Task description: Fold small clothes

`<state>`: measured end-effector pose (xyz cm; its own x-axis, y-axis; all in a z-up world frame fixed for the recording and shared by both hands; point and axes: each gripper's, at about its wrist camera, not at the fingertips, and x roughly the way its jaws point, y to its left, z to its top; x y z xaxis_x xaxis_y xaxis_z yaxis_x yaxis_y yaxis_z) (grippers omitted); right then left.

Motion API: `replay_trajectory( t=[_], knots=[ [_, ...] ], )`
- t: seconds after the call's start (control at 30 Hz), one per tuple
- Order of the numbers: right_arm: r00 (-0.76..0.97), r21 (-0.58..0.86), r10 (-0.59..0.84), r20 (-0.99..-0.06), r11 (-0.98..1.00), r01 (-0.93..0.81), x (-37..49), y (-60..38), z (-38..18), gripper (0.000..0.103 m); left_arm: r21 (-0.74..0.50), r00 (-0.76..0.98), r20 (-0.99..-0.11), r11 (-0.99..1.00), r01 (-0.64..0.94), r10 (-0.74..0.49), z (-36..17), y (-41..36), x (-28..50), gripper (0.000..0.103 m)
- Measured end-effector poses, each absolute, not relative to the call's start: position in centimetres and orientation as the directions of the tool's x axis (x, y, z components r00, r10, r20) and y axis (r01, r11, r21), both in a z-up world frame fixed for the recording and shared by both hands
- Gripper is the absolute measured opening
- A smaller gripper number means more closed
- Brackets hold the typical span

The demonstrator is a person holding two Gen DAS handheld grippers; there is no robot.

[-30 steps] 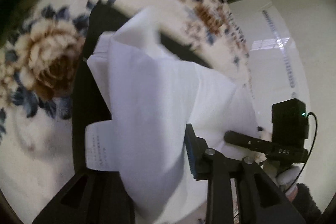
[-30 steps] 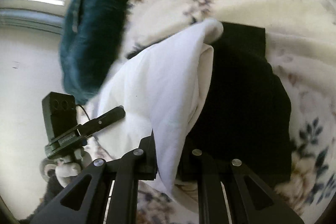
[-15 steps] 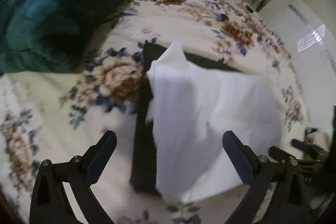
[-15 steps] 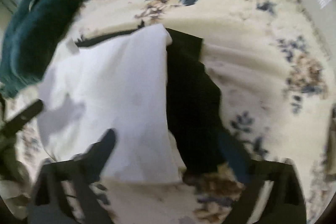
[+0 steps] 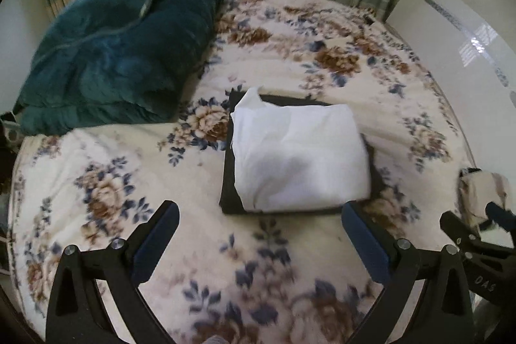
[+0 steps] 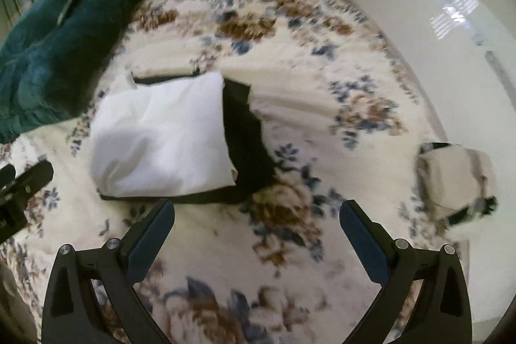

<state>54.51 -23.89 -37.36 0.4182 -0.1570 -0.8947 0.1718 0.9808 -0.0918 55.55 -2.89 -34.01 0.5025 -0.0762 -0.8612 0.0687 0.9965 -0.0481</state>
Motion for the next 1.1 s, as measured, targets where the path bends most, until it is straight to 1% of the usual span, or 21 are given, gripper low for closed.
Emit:
replay_trajectory(
  t=[0.07, 0.17, 0.2, 0.23, 0.37, 0.53, 0.57, 0.6, 0.63, 0.67, 0.83, 0.87, 1.1],
  knots=[
    [0.442, -0.096, -0.165, -0.882, 0.980, 0.175, 51.9, -23.9, -34.0, 0.103, -0.034, 0.524, -0.849, 0.997, 0.075, -0.069, -31.5, -3.4, 53.3, 0.103],
    [0.485, -0.105, -0.180, -0.856, 0.978, 0.177, 47.9, -23.8, -29.0, 0.103, -0.046, 0.543, -0.836, 0.996, 0.077, -0.081, -27.5, -4.0, 49.7, 0.103],
    [0.512, -0.113, -0.189, -0.838, 0.978, 0.177, 45.2, -23.7, -25.6, 0.103, -0.049, 0.553, -0.829, 0.996, 0.079, -0.085, -25.7, -4.1, 48.2, 0.103],
    [0.512, -0.113, -0.189, -0.838, 0.978, 0.177, 45.2, -23.7, -25.6, 0.103, -0.046, 0.560, -0.825, 0.996, 0.078, -0.082, -24.9, -4.1, 47.5, 0.103],
    [0.569, -0.123, -0.206, -0.796, 0.976, 0.182, 40.4, -23.6, -19.4, 0.103, -0.025, 0.617, -0.784, 0.996, 0.080, -0.069, -19.4, -4.4, 43.1, 0.103],
    [0.634, -0.119, -0.214, -0.743, 0.975, 0.190, 34.9, -23.9, -12.4, 0.103, -0.027, 0.656, -0.751, 0.995, 0.091, -0.081, -14.4, -4.4, 39.0, 0.103],
    [0.655, -0.108, -0.210, -0.726, 0.975, 0.194, 32.8, -24.1, -10.0, 0.103, -0.020, 0.664, -0.744, 0.996, 0.089, -0.074, -13.6, -4.5, 38.3, 0.103],
    [0.655, -0.108, -0.210, -0.726, 0.975, 0.194, 32.8, -24.1, -10.0, 0.103, -0.013, 0.670, -0.739, 0.996, 0.086, -0.068, -12.9, -4.5, 37.6, 0.103],
    [0.668, -0.091, -0.197, -0.718, 0.977, 0.190, 31.1, -24.1, -8.2, 0.103, -0.018, 0.677, -0.732, 0.996, 0.089, -0.074, -12.2, -4.6, 37.0, 0.103],
    [0.668, -0.091, -0.197, -0.718, 0.977, 0.190, 31.1, -24.1, -8.2, 0.103, -0.017, 0.685, -0.725, 0.996, 0.089, -0.073, -11.5, -4.6, 36.4, 0.103],
    [0.708, -0.073, -0.179, -0.683, 0.981, 0.177, 27.0, -23.9, -3.8, 0.103, -0.031, 0.710, -0.700, 0.997, 0.069, -0.071, -8.5, -4.6, 33.4, 0.103],
    [0.722, -0.065, -0.173, -0.670, 0.983, 0.174, 25.4, -23.9, -2.3, 0.103, -0.031, 0.714, -0.697, 0.997, 0.066, -0.069, -8.1, -4.7, 32.9, 0.103],
    [0.748, -0.069, -0.166, -0.642, 0.985, 0.160, 22.7, -23.5, 0.0, 0.103, -0.030, 0.731, -0.678, 0.997, 0.067, -0.070, -6.4, -5.0, 30.3, 0.103]
  ],
)
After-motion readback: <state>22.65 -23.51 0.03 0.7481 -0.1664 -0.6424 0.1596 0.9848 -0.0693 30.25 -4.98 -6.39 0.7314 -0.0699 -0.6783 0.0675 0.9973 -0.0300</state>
